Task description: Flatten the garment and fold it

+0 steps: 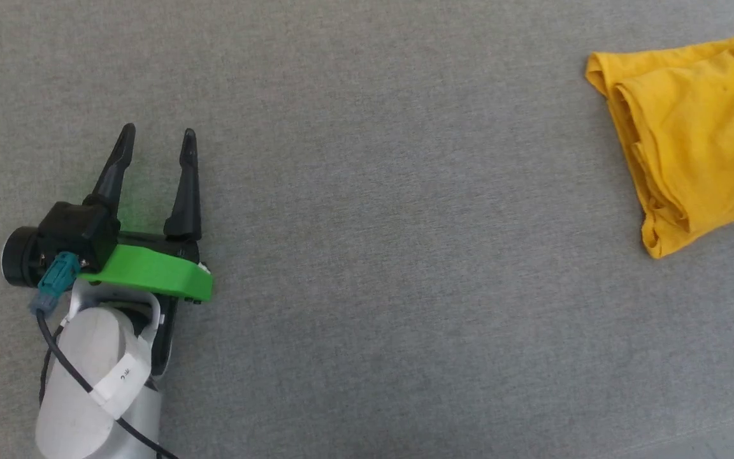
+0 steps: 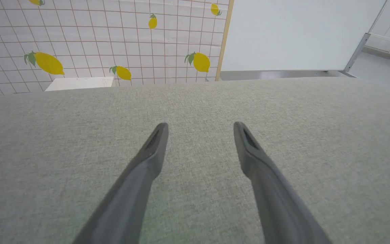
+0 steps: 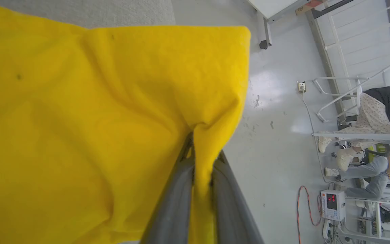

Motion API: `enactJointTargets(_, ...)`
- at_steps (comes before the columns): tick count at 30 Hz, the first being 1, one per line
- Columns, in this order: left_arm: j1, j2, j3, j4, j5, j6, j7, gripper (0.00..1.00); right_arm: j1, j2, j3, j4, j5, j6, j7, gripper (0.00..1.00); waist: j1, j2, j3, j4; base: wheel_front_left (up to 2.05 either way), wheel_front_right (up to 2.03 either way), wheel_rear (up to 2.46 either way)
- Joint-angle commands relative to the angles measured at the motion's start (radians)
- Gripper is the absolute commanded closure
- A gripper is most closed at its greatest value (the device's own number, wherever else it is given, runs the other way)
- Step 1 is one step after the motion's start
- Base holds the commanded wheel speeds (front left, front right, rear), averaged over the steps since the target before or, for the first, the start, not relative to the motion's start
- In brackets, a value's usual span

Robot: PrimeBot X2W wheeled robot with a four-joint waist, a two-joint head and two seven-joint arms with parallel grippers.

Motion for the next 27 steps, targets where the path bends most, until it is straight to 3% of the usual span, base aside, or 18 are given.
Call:
enactJointTargets(1, -0.015, 0.007, -0.001, -0.006, 0.000, 0.007, 0.001, 0.00, -0.024, 0.018, -0.029, 0.012, -0.020, -0.002, -0.012, 1.00, -0.0001, -0.0001, 0.007, 0.016, 0.00, 0.00, 0.00)
enactJointTargets(3, -0.009, 0.006, -0.004, -0.004, -0.001, 0.009, 0.000, 0.00, -0.027, 0.037, -0.068, 0.031, -0.044, -0.002, -0.024, 0.47, -0.0001, -0.0001, -0.004, 0.023, 0.00, 0.00, 0.00)
enactJointTargets(4, -0.006, 0.005, -0.006, 0.000, -0.002, 0.011, -0.001, 0.00, -0.030, 0.049, -0.090, 0.036, -0.053, -0.002, -0.036, 0.00, -0.0001, -0.0001, -0.012, 0.027, 0.00, 0.00, 0.00)
enactJointTargets(10, 0.024, -0.015, -0.010, 0.037, -0.014, 0.022, -0.024, 0.00, -0.014, 0.097, -0.143, 0.058, -0.053, -0.002, -0.127, 0.00, -0.0001, -0.0001, -0.112, 0.054, 0.00, 0.00, 0.00)
enactJointTargets(17, 0.083, -0.047, -0.022, 0.093, -0.035, 0.024, -0.049, 0.00, 0.062, 0.158, -0.152, 0.012, 0.073, -0.002, -0.254, 0.00, -0.0001, -0.0001, -0.280, 0.100, 0.00, 0.00, 0.00)
enactJointTargets(27, 0.149, -0.073, -0.050, 0.139, -0.068, 0.017, -0.060, 0.00, 0.312, 0.256, -0.085, -0.259, 0.307, -0.002, -0.374, 0.00, -0.0001, -0.0001, -0.422, 0.188, 0.00, 0.00, 0.00)
